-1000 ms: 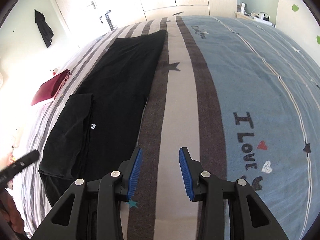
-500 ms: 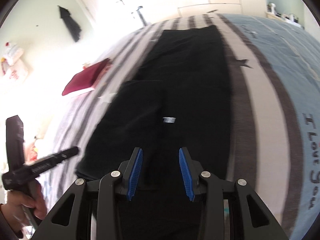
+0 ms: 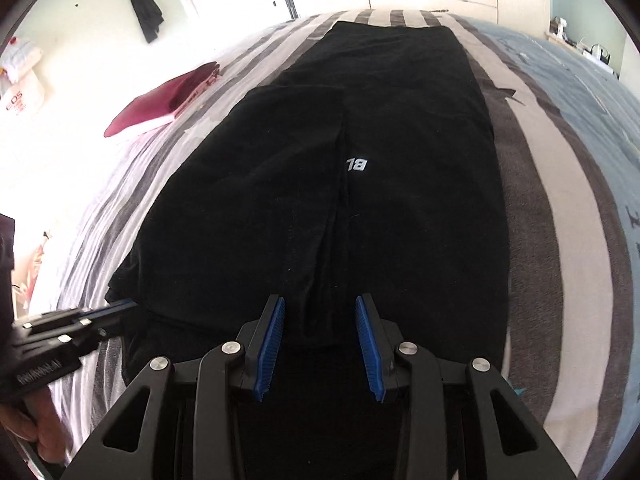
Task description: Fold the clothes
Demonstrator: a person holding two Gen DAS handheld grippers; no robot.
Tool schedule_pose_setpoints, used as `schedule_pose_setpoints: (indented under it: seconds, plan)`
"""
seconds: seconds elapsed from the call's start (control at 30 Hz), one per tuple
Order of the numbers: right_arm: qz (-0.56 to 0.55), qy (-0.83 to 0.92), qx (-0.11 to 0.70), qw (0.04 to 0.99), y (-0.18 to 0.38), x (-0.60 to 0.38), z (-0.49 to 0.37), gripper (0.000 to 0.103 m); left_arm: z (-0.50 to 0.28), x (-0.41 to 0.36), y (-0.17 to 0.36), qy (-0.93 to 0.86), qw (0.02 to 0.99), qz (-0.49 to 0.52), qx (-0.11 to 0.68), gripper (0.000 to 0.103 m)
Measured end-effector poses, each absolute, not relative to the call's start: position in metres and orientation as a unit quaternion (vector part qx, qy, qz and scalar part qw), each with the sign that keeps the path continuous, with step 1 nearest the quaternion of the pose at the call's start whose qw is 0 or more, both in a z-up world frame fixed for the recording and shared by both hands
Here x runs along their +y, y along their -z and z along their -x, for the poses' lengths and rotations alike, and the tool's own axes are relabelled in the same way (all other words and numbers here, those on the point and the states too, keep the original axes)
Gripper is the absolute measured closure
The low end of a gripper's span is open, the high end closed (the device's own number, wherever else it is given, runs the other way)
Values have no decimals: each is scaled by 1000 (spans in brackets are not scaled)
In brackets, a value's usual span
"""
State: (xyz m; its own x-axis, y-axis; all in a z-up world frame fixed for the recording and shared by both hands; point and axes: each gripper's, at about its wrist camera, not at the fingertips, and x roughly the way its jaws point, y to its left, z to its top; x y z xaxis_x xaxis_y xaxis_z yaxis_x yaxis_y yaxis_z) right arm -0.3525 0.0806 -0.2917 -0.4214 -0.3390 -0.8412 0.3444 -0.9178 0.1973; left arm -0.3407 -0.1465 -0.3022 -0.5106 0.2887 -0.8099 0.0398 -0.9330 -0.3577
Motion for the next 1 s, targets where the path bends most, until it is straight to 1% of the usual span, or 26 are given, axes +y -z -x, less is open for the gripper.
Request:
schedule_pose_setpoints:
  seconds: [0.13, 0.27, 0.43, 0.53, 0.63, 0.7, 0.8, 0.9, 1.0]
  plan:
    - [-498, 854, -19, 149, 285, 101, 365, 71, 374, -158, 282, -874, 69, 457, -146, 97]
    - [-487, 862, -42, 134, 277, 108, 391, 71, 430, -160, 277, -891, 75, 435, -108, 97]
    - [-464, 868, -70, 162, 265, 81, 438, 71, 504, -151, 289, -887, 111, 439, -90, 97]
    - [-455, 868, -79, 182, 264, 58, 465, 71, 533, -145, 296, -884, 125, 445, -72, 97]
    - [-463, 863, -78, 189, 275, 38, 490, 71, 535, -141, 308, -881, 102, 460, -48, 97]
    - [-478, 857, -68, 180, 288, 30, 499, 71, 535, -151, 319, -878, 86, 467, -62, 97]
    - [-472, 861, -46, 182, 301, 25, 499, 71, 530, -150, 323, -883, 89, 457, -61, 98]
    - [-459, 868, -28, 187, 300, 24, 496, 71, 527, -155, 314, -886, 78, 452, -69, 98]
    - [-455, 870, -48, 181, 295, 31, 496, 70, 526, -158, 297, -895, 86, 429, -83, 98]
